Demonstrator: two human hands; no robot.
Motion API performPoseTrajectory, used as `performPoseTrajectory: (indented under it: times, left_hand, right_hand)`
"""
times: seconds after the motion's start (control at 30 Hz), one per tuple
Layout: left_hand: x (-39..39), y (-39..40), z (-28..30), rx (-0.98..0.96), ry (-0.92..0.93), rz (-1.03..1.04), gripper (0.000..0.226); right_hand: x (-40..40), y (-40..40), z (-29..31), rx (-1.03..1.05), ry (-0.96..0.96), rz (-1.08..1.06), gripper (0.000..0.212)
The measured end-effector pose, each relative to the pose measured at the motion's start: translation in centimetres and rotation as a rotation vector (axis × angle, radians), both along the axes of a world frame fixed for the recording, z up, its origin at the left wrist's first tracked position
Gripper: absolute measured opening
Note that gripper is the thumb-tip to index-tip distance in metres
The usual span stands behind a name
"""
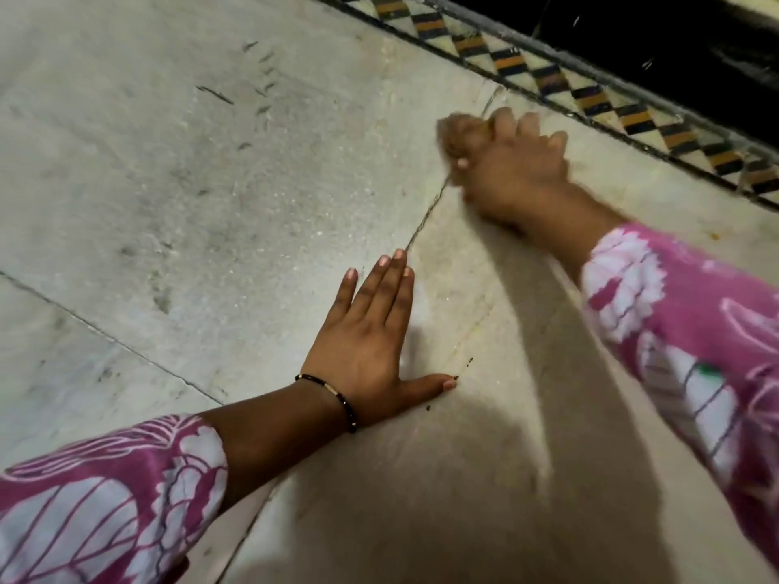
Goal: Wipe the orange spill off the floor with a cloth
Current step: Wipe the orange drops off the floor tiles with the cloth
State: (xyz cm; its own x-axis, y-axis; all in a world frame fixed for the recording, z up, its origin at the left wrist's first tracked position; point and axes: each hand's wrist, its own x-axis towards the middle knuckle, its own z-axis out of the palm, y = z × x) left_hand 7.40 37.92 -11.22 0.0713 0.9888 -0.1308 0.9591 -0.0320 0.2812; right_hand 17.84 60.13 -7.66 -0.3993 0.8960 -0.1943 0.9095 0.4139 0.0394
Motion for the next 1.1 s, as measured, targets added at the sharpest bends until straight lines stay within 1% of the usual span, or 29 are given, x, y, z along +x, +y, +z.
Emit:
performPoseTrajectory:
  times: [0.07, 0.13, 0.2, 0.27, 0.3, 0.37, 0.4, 0.47, 0.53, 0.6, 0.7, 0.77, 0.8, 0.87, 0.9, 0.97, 1.03, 1.1]
  left_hand:
    - [-0.1, 0.0, -0.1, -0.005, -0.011, 0.000, 0.116]
    - [0.0, 0.0, -0.1, -0.007, -0.013, 0.008, 0.116]
    - [0.1, 0.0, -0.2, 0.002, 0.006, -0.006, 0.115]
    - [0.3, -0.1, -0.2, 0.000, 0.044, -0.017, 0.114]
    - [0.3, -0.1, -0.3, 0.000, 0.064, -0.013, 0.113]
    - [0.5, -0.2, -0.3, 0.008, 0.097, -0.017, 0.113]
    - [0.5, -0.1, -0.2, 0.008, 0.105, -0.024, 0.112]
    - [0.6, -0.3, -0.2, 0.006, 0.114, -0.025, 0.112]
    - [0.4, -0.3, -0.2, 0.012, 0.113, -0.020, 0.112]
    - [0.4, -0.3, -0.3, 0.011, 0.110, -0.029, 0.112]
    - [0.3, -0.3, -0.4, 0.019, 0.102, -0.023, 0.113]
    - [0.3, -0.4, -0.4, 0.026, 0.102, -0.022, 0.113]
    - [0.3, -0.4, -0.5, 0.027, 0.104, -0.022, 0.113]
    - [0.4, -0.5, -0.5, 0.019, 0.116, -0.031, 0.112]
    - [0.4, -0.4, -0.5, 0.017, 0.119, -0.028, 0.112]
    - [0.4, -0.5, -0.5, 0.013, 0.121, -0.032, 0.113]
    - [0.2, -0.4, -0.4, 0.005, 0.119, -0.037, 0.113]
    - [0.1, -0.4, -0.4, 0.007, 0.112, -0.039, 0.113]
  right_hand:
    - [4.1, 2.2, 0.3, -0.011, -0.021, -0.127, 0.053]
    - [8.9, 1.0, 0.8, 0.020, -0.062, -0.224, 0.050]
    - [12.2, -2.9, 1.2, 0.069, -0.082, -0.349, 0.050]
    - [12.4, -8.4, 1.0, 0.082, -0.103, -0.479, 0.048]
    - [11.3, -11.0, 0.7, 0.084, -0.106, -0.483, 0.046]
    - [8.1, -14.0, -0.1, 0.066, -0.068, -0.349, 0.047]
    - [6.9, -14.2, -0.4, 0.062, -0.034, -0.270, 0.049]
    - [6.1, -12.1, -0.5, 0.055, 0.015, -0.214, 0.052]
    - [8.7, -8.9, -0.1, 0.055, 0.021, -0.288, 0.049]
    - [13.2, -8.4, 0.1, 0.087, 0.011, -0.406, 0.049]
    - [17.6, -13.5, 0.6, 0.105, -0.026, -0.570, 0.054]
    - [17.1, -18.5, 0.6, 0.114, -0.048, -0.641, 0.053]
    - [15.9, -20.5, 0.7, 0.106, -0.053, -0.620, 0.053]
    - [12.9, -22.5, 0.4, 0.065, -0.034, -0.483, 0.057]
    - [11.6, -22.0, 0.3, 0.057, 0.012, -0.408, 0.058]
    - [10.8, -19.6, 0.1, 0.067, 0.071, -0.346, 0.058]
    - [12.6, -16.7, 0.0, 0.108, 0.087, -0.369, 0.055]
    - [16.0, -16.6, -0.2, 0.140, 0.069, -0.442, 0.053]
